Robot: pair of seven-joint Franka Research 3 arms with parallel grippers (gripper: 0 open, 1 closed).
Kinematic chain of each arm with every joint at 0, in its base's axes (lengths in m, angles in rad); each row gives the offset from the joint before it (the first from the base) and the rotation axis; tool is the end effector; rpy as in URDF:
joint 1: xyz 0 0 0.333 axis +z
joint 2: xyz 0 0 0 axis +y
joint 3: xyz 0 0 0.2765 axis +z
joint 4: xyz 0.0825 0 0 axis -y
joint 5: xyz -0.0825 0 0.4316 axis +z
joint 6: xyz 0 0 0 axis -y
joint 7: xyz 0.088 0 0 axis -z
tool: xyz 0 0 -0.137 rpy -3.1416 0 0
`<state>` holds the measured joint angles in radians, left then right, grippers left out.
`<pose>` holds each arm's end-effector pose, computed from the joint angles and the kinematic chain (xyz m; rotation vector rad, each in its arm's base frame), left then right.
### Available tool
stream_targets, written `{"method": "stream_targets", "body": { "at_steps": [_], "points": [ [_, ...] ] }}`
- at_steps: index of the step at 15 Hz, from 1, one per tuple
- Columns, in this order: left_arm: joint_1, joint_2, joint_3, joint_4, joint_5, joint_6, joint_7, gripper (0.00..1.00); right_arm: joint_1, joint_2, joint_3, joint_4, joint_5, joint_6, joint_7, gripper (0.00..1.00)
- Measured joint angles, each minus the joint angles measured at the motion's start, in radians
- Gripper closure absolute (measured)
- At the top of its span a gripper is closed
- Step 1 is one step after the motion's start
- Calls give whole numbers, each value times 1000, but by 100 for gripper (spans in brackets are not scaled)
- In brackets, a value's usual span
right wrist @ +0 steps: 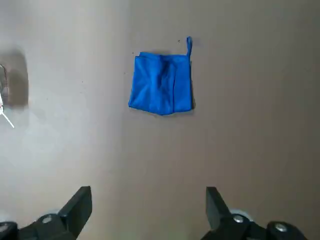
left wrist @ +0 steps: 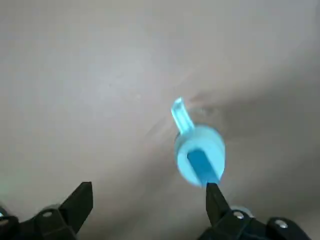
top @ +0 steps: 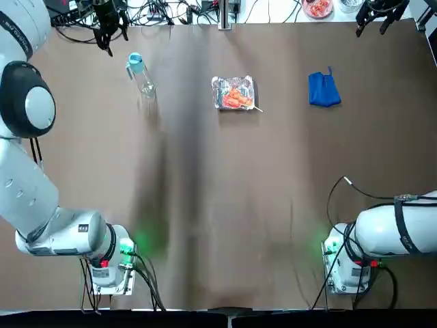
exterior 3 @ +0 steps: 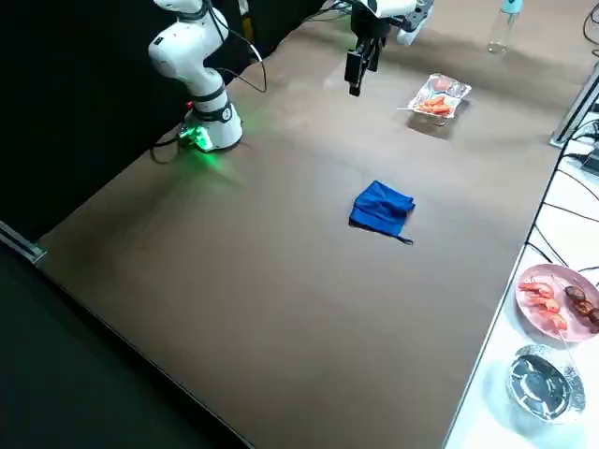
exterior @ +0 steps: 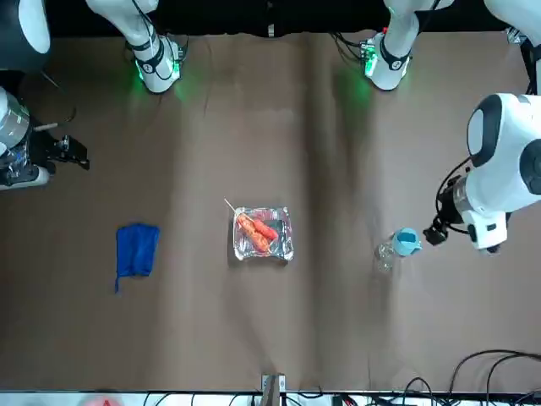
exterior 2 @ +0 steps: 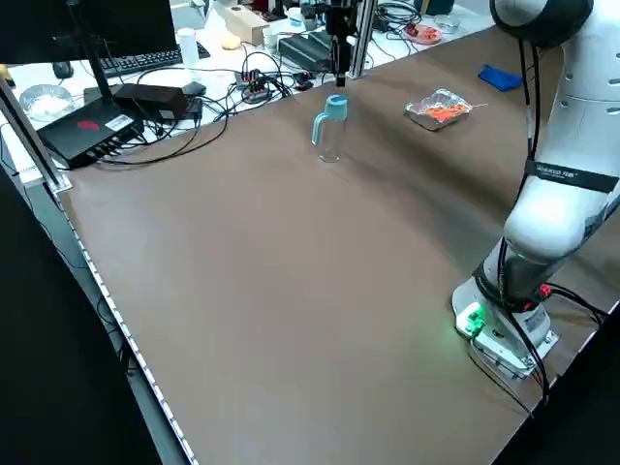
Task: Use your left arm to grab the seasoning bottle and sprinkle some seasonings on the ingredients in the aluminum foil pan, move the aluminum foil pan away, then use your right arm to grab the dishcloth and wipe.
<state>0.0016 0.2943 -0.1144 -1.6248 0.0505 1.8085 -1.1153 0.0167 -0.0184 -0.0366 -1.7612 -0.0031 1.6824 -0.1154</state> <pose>0.6622 -0.0652 0.3592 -2.6958 -1.4570 0.1228 0.5962 -0.0124 0.4763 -3.1349 -0.1505 0.0949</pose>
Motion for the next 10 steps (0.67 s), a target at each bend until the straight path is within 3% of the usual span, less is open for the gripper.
{"method": "stream_targets", "body": {
  "at_steps": [6, 10],
  "points": [
    [33, 94, 7, -1, 19, 154, -417, 0, 0, 0, 0, 0, 0, 0, 0, 0],
    [32, 202, 8, -2, 140, 231, -566, 0, 0, 0, 0, 0, 0, 0, 0, 0]
  ]
}}
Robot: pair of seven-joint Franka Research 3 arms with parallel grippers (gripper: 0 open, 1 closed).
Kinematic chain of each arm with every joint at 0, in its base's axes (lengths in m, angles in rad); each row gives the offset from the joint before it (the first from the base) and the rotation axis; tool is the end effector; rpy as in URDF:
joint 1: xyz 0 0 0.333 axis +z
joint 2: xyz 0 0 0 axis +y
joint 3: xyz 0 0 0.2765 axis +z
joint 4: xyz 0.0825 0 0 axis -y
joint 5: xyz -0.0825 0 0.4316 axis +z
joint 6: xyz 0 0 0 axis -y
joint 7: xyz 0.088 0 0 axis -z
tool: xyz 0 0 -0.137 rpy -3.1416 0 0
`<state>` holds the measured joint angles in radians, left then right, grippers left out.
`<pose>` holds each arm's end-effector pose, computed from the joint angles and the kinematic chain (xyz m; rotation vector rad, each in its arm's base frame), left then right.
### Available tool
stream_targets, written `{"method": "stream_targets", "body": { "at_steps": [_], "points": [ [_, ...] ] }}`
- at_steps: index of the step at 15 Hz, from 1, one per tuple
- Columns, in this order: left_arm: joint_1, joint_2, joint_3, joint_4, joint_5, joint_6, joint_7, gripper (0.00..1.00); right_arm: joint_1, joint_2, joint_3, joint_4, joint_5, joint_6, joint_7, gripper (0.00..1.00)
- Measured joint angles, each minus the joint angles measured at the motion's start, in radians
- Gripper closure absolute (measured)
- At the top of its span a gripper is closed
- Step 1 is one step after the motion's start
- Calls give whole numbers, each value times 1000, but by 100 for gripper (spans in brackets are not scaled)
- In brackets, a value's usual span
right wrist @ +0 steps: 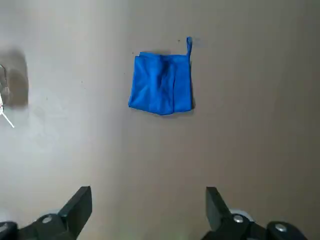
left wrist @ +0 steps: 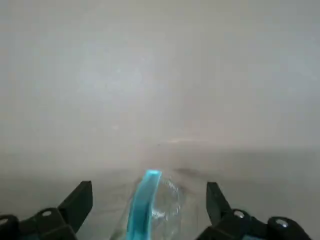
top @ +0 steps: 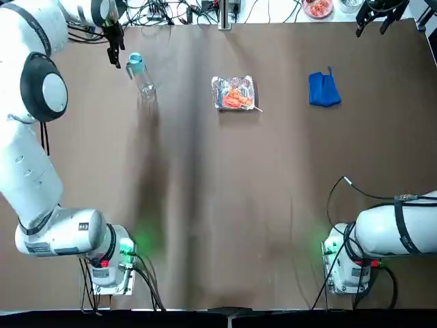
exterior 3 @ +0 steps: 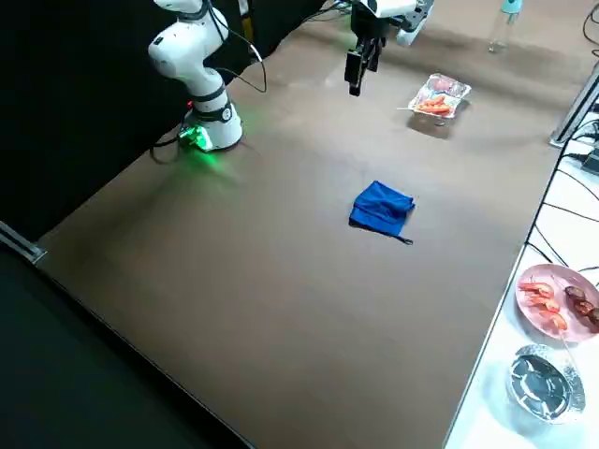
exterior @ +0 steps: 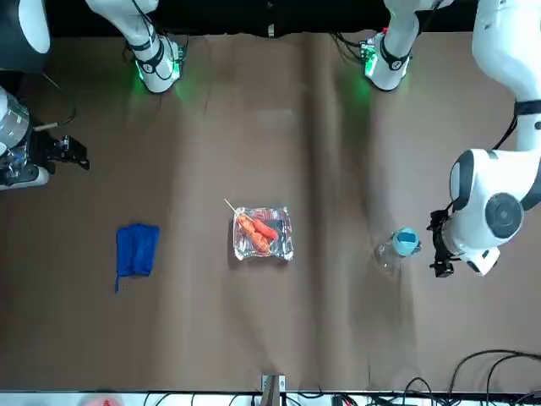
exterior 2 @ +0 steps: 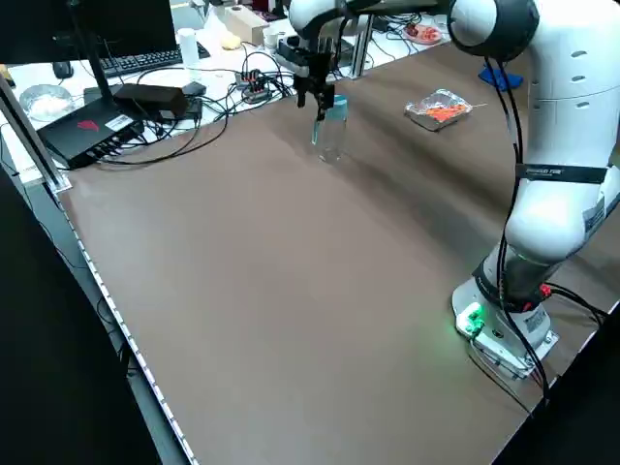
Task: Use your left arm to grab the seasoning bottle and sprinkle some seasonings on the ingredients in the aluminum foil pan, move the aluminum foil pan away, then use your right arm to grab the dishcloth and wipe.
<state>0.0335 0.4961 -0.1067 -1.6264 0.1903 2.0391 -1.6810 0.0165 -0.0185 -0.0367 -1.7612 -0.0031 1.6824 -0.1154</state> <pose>0.6917 -0.0309 0.2393 -2.1734 -2.0776 -0.0571 0.5962 -0.0125 0.4764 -3.1349 -0.1501 0.0947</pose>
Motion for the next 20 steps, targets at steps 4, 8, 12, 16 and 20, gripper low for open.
{"method": "stream_targets", "body": {
  "at_steps": [4, 8, 12, 16, 20],
  "points": [
    [0, 38, 0, -17, 18, 39, -18, 0, 0, 0, 0, 0, 0, 0, 0, 0],
    [2, 45, 1, -74, 18, 107, -35, 0, 0, 0, 0, 0, 0, 0, 0, 0],
    [1, 45, 1, -93, 18, 115, -49, 0, 0, 0, 0, 0, 0, 0, 0, 0],
    [1, 45, 1, -111, 18, 121, -50, 0, 0, 0, 0, 0, 0, 0, 0, 0],
    [1, 45, 1, -114, 18, 122, -50, 11, 0, 0, 0, 0, 0, 0, 0, 0]
  ]
}}
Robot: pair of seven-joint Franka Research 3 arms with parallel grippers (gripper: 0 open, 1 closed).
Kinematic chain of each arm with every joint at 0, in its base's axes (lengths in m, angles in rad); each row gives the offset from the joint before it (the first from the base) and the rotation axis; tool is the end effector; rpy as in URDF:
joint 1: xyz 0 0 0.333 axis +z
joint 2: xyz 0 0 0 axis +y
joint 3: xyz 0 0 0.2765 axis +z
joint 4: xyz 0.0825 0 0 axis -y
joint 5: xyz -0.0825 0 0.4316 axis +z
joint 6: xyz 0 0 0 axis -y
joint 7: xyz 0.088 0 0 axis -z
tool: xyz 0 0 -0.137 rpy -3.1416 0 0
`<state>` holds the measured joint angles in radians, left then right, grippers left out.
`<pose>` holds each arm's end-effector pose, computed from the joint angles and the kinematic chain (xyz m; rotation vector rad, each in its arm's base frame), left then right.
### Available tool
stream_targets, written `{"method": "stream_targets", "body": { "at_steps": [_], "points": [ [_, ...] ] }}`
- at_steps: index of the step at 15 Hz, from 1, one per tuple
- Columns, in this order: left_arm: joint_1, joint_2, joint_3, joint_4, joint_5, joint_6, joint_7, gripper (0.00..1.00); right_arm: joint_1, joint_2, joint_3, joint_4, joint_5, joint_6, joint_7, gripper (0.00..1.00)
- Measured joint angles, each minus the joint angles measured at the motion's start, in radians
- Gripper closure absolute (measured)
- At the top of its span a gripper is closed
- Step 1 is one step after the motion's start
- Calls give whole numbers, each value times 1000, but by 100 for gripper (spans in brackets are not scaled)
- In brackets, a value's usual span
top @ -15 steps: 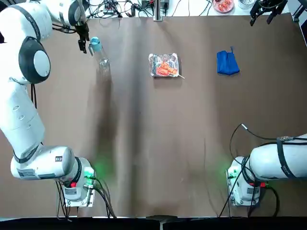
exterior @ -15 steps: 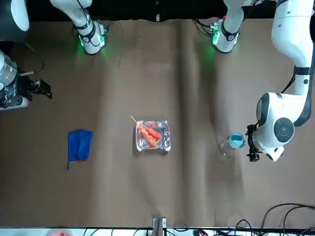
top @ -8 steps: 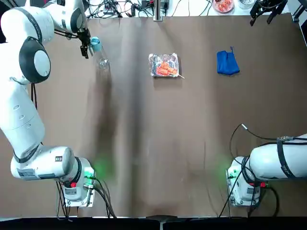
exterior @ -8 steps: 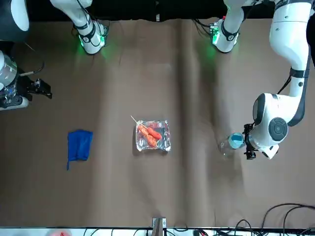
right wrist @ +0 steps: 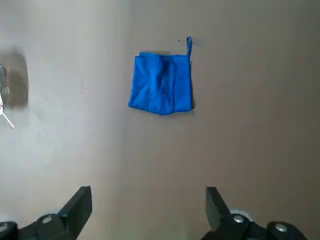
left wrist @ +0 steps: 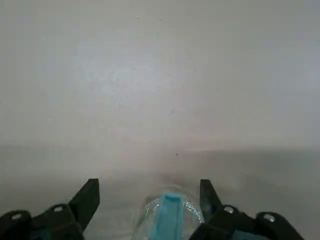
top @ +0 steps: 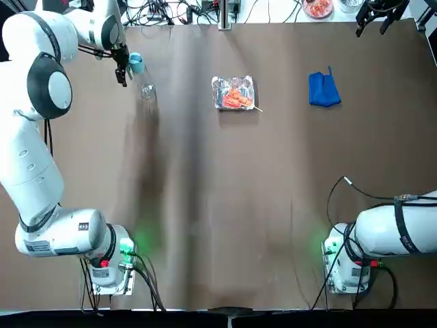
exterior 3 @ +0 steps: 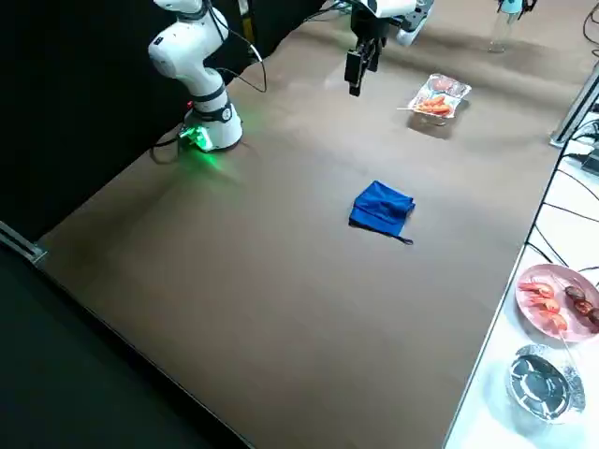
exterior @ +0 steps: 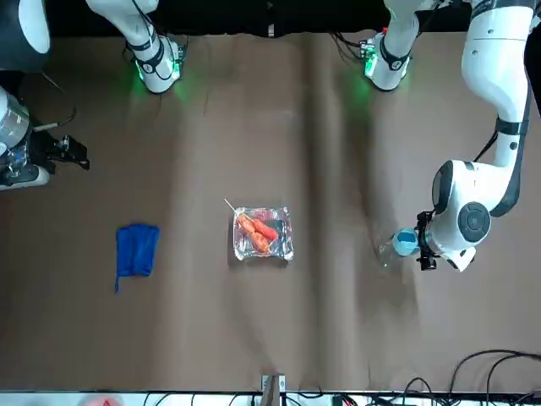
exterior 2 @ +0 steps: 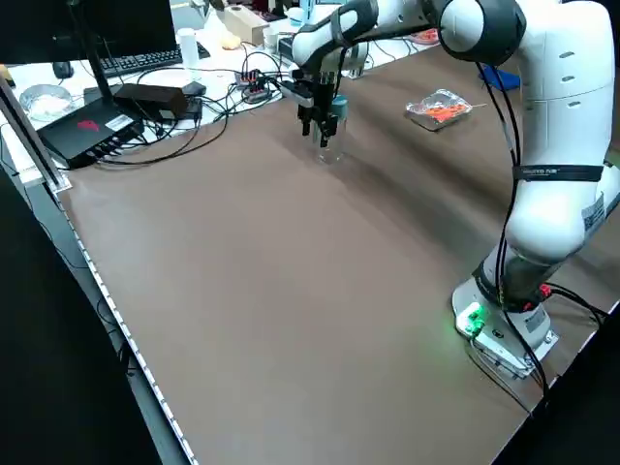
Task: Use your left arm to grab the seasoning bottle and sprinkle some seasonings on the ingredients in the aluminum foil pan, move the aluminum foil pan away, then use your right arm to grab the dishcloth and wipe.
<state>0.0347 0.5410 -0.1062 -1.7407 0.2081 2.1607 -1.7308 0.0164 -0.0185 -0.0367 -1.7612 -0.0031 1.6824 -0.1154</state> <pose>0.6653 -0.0334 0.1640 -2.1359 -2.0818 -0.0225 0.5962 -0.0126 0.4764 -3.1349 -0.1499 0.0947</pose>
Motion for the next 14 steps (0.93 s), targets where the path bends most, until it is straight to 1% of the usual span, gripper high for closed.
{"method": "stream_targets", "body": {
  "at_steps": [1, 2, 6, 8, 9, 11, 12, 13, 14],
  "points": [
    [-1, 0, 0, 0, 0, 0, 0, 11, 0, 0, 0, 0, 0, 0, 0, 0],
    [-3, 0, 0, 0, 0, 0, 0, 24, 0, 0, 0, 0, 0, 0, 0, 0],
    [-8, -1, -2, 0, 0, 0, -21, 24, 0, 0, 0, 0, 0, 0, 0, 0],
    [-8, -2, -3, 0, 0, 0, -32, 26, 0, 0, 0, 0, 0, 0, 0, 0],
    [-8, -3, -3, 0, 0, 0, -34, 31, 0, 0, 0, 0, 0, 0, 0, 0],
    [-8, -3, -3, 0, 0, 0, -35, 33, 0, 0, 0, 0, 0, 0, 0, 0],
    [-8, -3, -3, 0, 0, 0, -35, 39, 0, 0, 0, 0, 0, 0, 0, 0],
    [-7, -3, -3, 0, 0, 0, -35, 39, 0, 0, 0, 0, 0, 0, 0, 0],
    [-7, -3, -3, 0, 1, 0, -35, 41, 0, 0, 0, 0, 0, 0, 0, 0]
  ]
}}
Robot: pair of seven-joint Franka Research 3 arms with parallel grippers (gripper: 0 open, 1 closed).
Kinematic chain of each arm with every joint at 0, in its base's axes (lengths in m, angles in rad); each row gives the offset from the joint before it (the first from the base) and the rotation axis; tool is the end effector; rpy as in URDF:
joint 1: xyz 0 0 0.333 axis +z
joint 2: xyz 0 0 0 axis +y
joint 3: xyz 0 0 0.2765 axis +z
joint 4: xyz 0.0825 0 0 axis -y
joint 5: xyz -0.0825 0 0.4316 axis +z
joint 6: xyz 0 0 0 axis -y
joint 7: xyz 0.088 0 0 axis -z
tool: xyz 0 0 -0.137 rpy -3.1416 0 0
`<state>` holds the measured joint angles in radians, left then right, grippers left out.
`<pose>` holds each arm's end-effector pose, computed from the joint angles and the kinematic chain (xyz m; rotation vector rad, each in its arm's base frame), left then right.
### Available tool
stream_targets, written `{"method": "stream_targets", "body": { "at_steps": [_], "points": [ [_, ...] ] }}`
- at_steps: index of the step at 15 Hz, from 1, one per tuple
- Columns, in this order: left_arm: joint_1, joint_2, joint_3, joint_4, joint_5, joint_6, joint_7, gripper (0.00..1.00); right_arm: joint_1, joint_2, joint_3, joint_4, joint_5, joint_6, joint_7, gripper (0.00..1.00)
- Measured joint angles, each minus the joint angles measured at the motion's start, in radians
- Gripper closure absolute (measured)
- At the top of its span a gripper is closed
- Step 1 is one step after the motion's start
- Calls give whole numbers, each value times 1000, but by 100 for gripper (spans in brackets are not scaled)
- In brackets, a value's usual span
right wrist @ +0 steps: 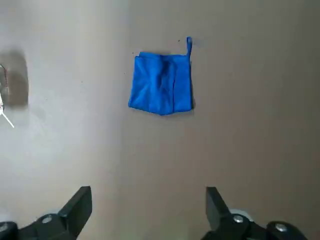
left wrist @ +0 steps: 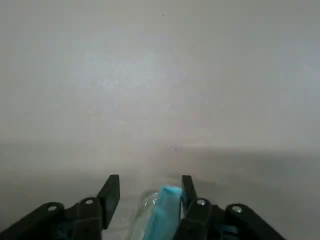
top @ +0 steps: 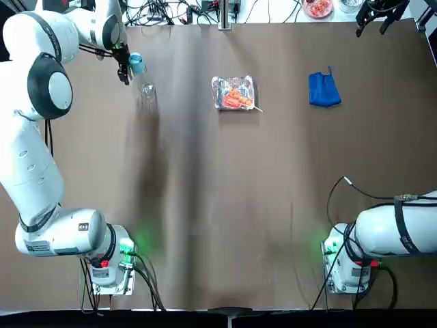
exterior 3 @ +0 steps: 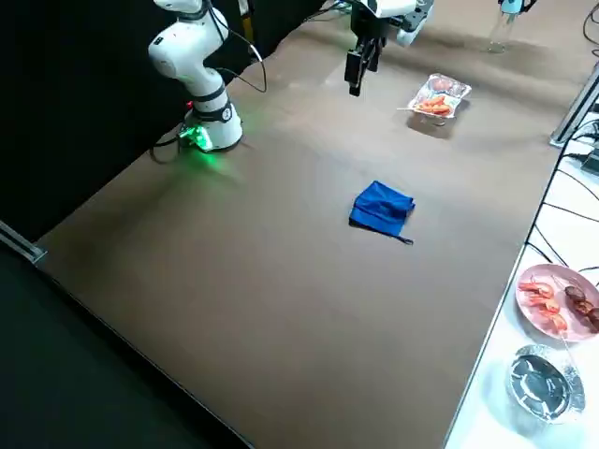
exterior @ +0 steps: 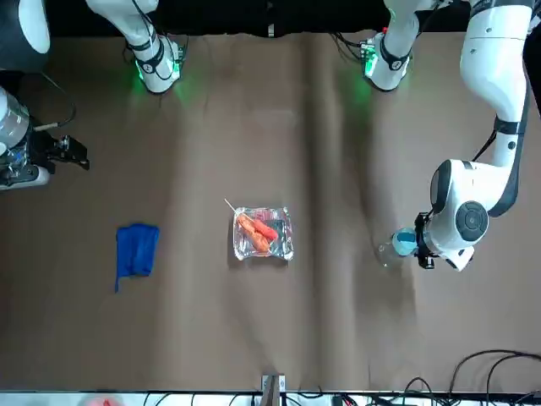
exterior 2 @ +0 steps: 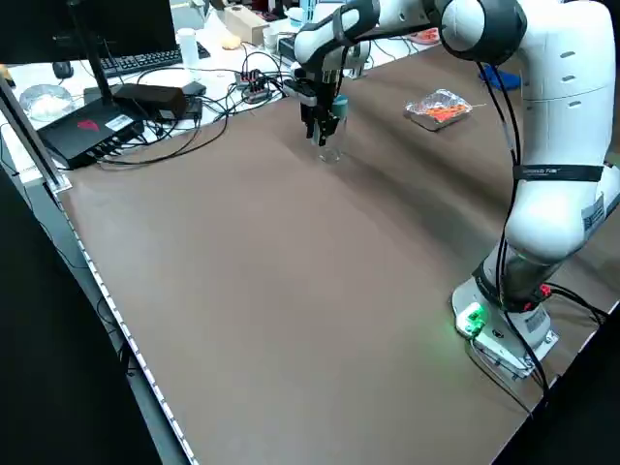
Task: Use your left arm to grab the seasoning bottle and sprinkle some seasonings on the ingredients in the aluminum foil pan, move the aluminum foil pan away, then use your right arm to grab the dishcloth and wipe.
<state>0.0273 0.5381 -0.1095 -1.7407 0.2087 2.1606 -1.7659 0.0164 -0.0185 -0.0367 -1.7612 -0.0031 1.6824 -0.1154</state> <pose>0.6654 -0.0404 0.1661 -2.1124 -2.1101 -0.0298 0.5962 -0.0126 0.4764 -3.1349 -0.1499 0.0947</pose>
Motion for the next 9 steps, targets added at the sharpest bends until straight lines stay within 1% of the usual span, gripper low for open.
{"method": "stream_targets", "body": {
  "at_steps": [3, 4, 5, 6, 7, 8, 9],
  "points": [
    [0, 0, 0, 0, 0, 0, 0, 43, 0, 0, 0, 0, 0, 0, 0, 0],
    [0, 0, 0, 1, 0, 0, 0, 48, 0, 0, 0, 0, 0, 0, 0, 0],
    [0, -1, 0, 1, 0, 0, 0, 57, 0, 0, 0, 0, 0, 0, 0, 0],
    [0, -1, 0, 1, 0, 0, 0, 58, 0, 0, 0, 0, 0, -1, 0, 0],
    [-1, -2, 0, 1, 0, 0, 0, 60, 0, 0, 0, 0, 0, -1, 0, 0],
    [-1, -4, 0, 1, 0, 0, 0, 69, 0, 0, 0, 0, 0, -1, 0, 0],
    [-1, -5, 0, 1, 0, 0, 0, 70, 0, 0, 0, 0, 0, -1, 0, 0]
  ]
}}
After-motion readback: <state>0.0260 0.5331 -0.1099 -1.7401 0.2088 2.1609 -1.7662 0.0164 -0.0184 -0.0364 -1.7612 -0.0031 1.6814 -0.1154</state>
